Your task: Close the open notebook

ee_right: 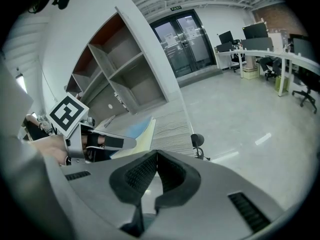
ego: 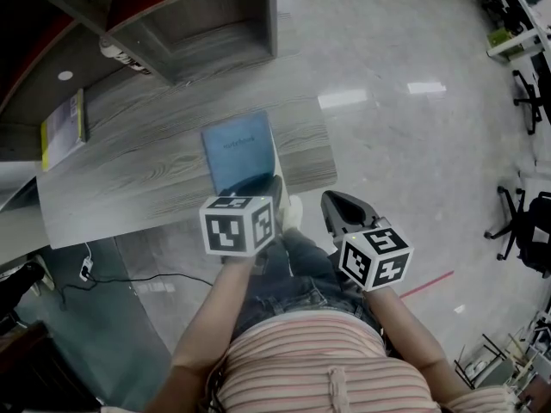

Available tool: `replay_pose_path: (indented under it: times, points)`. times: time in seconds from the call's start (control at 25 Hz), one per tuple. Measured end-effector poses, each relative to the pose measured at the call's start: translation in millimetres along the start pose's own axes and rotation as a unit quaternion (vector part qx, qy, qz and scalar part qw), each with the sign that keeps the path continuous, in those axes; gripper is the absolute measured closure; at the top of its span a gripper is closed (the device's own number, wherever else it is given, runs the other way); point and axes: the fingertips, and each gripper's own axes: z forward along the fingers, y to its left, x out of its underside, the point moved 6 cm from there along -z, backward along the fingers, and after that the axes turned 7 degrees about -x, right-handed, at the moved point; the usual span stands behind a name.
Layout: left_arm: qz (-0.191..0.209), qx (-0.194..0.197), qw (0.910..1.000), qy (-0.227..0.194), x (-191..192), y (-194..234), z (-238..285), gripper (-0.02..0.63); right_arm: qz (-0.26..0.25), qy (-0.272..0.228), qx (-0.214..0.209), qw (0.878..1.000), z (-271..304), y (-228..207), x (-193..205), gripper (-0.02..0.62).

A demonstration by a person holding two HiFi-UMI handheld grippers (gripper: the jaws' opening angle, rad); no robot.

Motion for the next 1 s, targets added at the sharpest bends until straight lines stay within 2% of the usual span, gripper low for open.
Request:
replay_pose_path:
  times: [1.0]
  points:
    - [0.046, -0.008, 0.9982, 0.038, 8.7, -8.3, 25.0, 0.474, 0.032, -0.004, 0.023, 0.999, -5.7, -17.0, 8.0, 0.586]
